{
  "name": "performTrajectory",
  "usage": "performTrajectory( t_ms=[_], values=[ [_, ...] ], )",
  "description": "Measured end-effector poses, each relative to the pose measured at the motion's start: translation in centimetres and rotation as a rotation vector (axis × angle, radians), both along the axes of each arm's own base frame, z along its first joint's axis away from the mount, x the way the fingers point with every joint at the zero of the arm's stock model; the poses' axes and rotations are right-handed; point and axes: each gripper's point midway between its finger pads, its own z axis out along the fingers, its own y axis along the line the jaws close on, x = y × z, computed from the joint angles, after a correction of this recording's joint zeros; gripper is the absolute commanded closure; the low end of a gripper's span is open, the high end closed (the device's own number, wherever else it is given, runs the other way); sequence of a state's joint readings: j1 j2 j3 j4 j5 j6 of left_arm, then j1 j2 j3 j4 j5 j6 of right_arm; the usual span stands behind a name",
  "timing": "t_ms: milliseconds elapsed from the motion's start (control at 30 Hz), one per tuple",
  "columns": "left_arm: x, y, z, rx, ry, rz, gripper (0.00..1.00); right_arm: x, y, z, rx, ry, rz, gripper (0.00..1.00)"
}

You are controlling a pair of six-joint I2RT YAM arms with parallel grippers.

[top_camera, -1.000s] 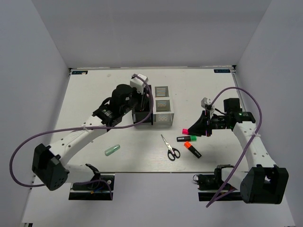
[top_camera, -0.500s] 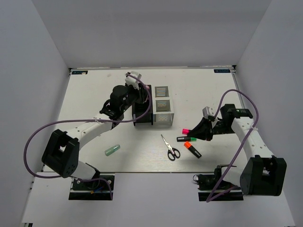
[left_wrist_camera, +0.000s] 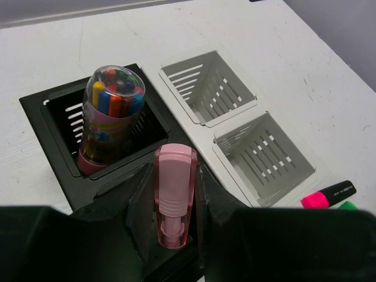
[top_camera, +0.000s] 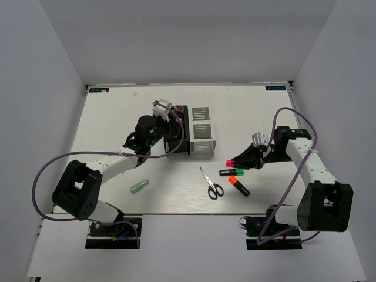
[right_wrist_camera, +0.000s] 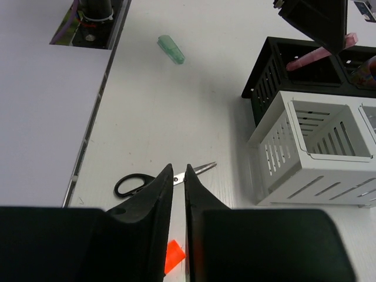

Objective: Sort the stationery into containers
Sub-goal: Place the stationery into the container, then grab a piece of stationery with the left arm

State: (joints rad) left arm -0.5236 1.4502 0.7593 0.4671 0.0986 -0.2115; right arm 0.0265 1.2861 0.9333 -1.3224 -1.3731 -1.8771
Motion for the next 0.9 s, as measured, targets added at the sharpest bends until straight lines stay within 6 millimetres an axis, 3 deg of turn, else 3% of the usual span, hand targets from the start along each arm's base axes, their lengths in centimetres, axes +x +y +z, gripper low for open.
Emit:
performTrajectory(
  t_ms=[33, 100, 133, 200, 333, 367, 400, 433, 467, 567, 600, 633, 667, 700, 767, 833, 900],
  values=[
    [0.1, 0.1, 0.1, -0.004, -0.002, 0.004, 0.48, 0.0, 0.0, 0.0, 0.0, 0.0, 0.0, 0.82],
    [0.2, 0.2, 0.3, -0.013, -0.005, 0.009, 0.26, -0.1, 0.0, 0.0, 0.0, 0.005, 0.0, 0.79],
    [0.3, 0.3, 0.3, -0.01, -0.007, 0.011, 0.09, -0.1, 0.0, 0.0, -0.001, 0.008, 0.0, 0.79],
    [0.3, 0.3, 0.3, -0.015, -0.004, 0.014, 0.05, -0.2, 0.0, 0.0, -0.002, 0.027, -0.003, 0.77],
    [0.3, 0.4, 0.2, -0.011, 0.002, 0.015, 0.06, -0.7, -0.1, 0.2, -0.009, 0.091, -0.013, 0.76],
    [0.2, 0.4, 0.2, -0.007, 0.006, 0.012, 0.27, -1.0, -0.1, 0.3, -0.015, 0.122, -0.018, 0.8],
    [0.0, 0.4, 0.2, -0.003, 0.015, 0.008, 0.52, -1.3, -0.2, 0.4, -0.022, 0.162, -0.025, 0.95],
    [-0.2, 0.4, 0.3, 0.01, 0.03, 0.003, 0.8, -1.4, -0.2, 0.4, -0.032, 0.181, -0.034, 1.0],
    [-0.4, 0.4, 0.7, 0.032, 0.042, -0.007, 1.0, -1.5, -0.4, 0.2, -0.058, 0.257, -0.062, 1.0],
    [-1.6, 0.3, 3.8, 0.109, 0.065, -0.023, 1.0, -1.0, -1.5, -1.6, -0.187, 0.396, -0.213, 1.0],
    [-2.3, 0.4, 5.3, 0.135, 0.063, -0.031, 0.89, -0.3, -2.0, -2.0, -0.222, 0.429, -0.291, 0.73],
    [-3.1, 0.8, 6.6, 0.16, 0.061, -0.037, 0.7, 0.4, -2.2, -1.8, -0.23, 0.461, -0.354, 0.1],
    [-4.3, 1.4, 7.3, 0.185, 0.067, -0.053, 0.51, 1.2, -2.4, -1.4, -0.223, 0.485, -0.404, 0.09],
    [-5.7, 2.4, 7.3, 0.229, 0.083, -0.069, 0.45, 1.8, -2.4, -1.1, -0.215, 0.503, -0.435, 0.09],
    [-8.0, 4.6, 5.7, 0.312, 0.161, -0.086, 0.39, 2.8, -2.3, -0.3, -0.194, 0.549, -0.465, 0.09],
    [-10.2, 6.8, 2.8, 0.424, 0.292, -0.102, 0.34, 4.0, -2.3, -0.1, -0.197, 0.608, -0.502, 0.09],
    [-12.3, 8.5, -0.7, 0.538, 0.452, -0.127, 0.31, 5.1, -2.8, -0.8, -0.222, 0.649, -0.56, 0.19]
  ],
)
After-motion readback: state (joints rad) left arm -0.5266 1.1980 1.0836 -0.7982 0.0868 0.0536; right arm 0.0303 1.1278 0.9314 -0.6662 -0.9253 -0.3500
